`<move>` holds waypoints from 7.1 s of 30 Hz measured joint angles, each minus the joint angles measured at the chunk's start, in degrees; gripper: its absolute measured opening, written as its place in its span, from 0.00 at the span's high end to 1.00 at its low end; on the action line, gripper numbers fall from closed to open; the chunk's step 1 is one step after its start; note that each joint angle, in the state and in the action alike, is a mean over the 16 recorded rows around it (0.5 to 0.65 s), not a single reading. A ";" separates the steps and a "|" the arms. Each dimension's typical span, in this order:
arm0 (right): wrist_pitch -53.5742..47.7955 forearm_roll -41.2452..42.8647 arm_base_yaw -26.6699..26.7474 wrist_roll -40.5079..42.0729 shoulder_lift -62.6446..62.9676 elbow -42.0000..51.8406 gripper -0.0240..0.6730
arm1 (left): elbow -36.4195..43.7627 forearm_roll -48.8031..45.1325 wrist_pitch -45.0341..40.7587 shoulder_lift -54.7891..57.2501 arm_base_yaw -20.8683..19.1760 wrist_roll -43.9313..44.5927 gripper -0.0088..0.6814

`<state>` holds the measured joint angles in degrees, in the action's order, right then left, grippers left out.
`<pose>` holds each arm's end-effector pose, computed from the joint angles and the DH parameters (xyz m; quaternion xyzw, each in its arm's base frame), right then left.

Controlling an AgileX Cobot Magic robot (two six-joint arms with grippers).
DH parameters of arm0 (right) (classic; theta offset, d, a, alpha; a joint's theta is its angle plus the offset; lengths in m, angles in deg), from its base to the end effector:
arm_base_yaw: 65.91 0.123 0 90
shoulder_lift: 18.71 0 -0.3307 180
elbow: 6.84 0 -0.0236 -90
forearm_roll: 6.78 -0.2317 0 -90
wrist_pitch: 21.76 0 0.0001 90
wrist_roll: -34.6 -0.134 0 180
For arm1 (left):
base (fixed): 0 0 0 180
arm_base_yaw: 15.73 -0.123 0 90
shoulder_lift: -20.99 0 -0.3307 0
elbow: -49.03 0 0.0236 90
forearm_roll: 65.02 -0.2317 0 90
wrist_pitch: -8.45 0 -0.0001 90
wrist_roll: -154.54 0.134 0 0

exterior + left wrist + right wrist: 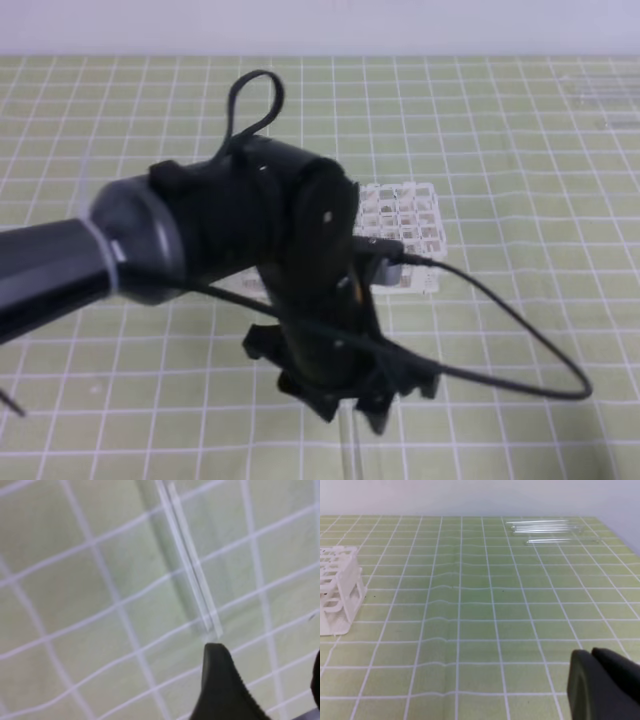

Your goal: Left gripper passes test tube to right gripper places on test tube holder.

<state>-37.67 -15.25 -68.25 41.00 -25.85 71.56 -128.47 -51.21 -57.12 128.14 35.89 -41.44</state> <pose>0.0325 0.0041 0.1794 0.0148 0.7730 0.0123 0.6341 0.1857 -0.2814 0.2531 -0.2606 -0.9581 0.1156 0.0276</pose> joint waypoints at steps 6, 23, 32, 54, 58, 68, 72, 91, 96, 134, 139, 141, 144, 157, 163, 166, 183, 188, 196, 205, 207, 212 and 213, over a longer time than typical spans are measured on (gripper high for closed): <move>0.00 0.00 0.00 0.00 0.00 0.00 0.97 | -3.65 0.49 -0.05 4.09 1.60 -5.07 0.94; 0.00 0.00 0.00 0.00 0.00 0.00 0.97 | -4.69 -5.01 -0.67 9.97 5.93 -15.87 0.94; 0.00 0.00 0.00 0.00 0.00 0.00 0.97 | -4.55 -5.84 0.68 10.63 6.53 -20.84 0.94; 0.00 0.00 0.00 0.00 0.00 0.00 0.97 | -0.54 -5.81 6.24 11.07 7.01 -26.57 0.94; 0.00 0.00 0.00 0.00 0.00 0.00 0.97 | -0.26 -5.66 7.13 11.07 7.01 -26.87 0.94; 0.00 0.00 0.00 0.00 0.00 0.00 0.97 | 2.27 -5.53 7.71 10.77 7.01 -26.92 0.94; 0.00 0.00 0.00 0.00 0.00 -0.01 0.97 | 3.40 -5.66 8.22 10.67 7.01 -26.89 0.95; 0.00 0.00 0.00 0.00 0.00 -0.01 0.97 | 4.67 -9.44 15.51 3.20 7.01 -25.42 0.97; 0.00 0.00 0.00 0.00 0.00 -0.01 0.97 | 4.69 -11.97 16.04 0.34 7.22 -22.76 0.97; 0.00 0.00 0.00 0.00 0.00 -0.09 0.97 | 41.37 -49.38 49.41 -39.86 12.75 -11.14 0.97; 0.00 0.00 0.00 0.00 -0.01 -0.10 0.97 | 44.63 -53.12 50.83 -43.05 12.74 -11.18 0.97; 0.00 0.00 0.00 0.00 -0.01 -0.10 0.97 | 45.65 -54.06 51.54 -43.71 12.74 -11.21 0.97; 0.00 0.00 0.00 0.00 -0.01 -0.10 0.97 | 46.55 -54.69 52.39 -44.15 12.74 -11.23 0.97; 0.00 0.00 0.00 0.00 -0.02 -0.10 0.97 | 46.80 -55.01 56.03 -44.16 12.74 -11.37 0.97; 0.05 -0.73 0.00 -0.01 -0.02 -0.10 0.97 | 46.80 -54.80 57.03 -44.16 12.74 -11.85 0.97; 0.27 -4.42 0.00 -0.05 -0.02 -0.10 0.97 | 46.80 -54.70 57.35 -44.16 12.74 -12.99 0.97; 4.55 -66.40 0.00 -0.13 -0.02 -0.10 0.97 | 46.80 -54.81 60.08 -44.17 12.74 -22.11 0.97; 1.88 -72.59 0.01 1.32 -0.02 -0.13 0.97 | 46.80 -54.89 61.37 -44.17 12.74 -22.22 0.97; -7.78 -79.20 0.11 15.42 -0.49 -3.51 0.97 | 46.84 -54.73 61.89 -44.17 12.74 -23.36 0.97; -15.21 -82.79 1.46 33.32 -4.45 -12.63 0.97 | 46.98 -54.67 62.17 -43.93 12.74 -24.58 0.97; -16.54 -82.54 1.96 35.69 -6.30 -14.94 0.97 | 47.13 -54.68 62.57 -43.60 12.74 -24.65 0.97; -20.03 -82.22 3.39 40.81 -12.47 -20.38 0.96 | 47.68 -54.69 64.53 -41.85 12.75 -25.06 0.97; -20.66 -82.31 3.64 41.84 -13.90 -21.36 0.95 | 47.80 -54.67 65.29 -41.37 12.75 -25.19 0.97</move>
<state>-58.33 -97.55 -64.61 82.84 -39.75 50.20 -80.67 -105.88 8.18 86.78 48.64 -66.63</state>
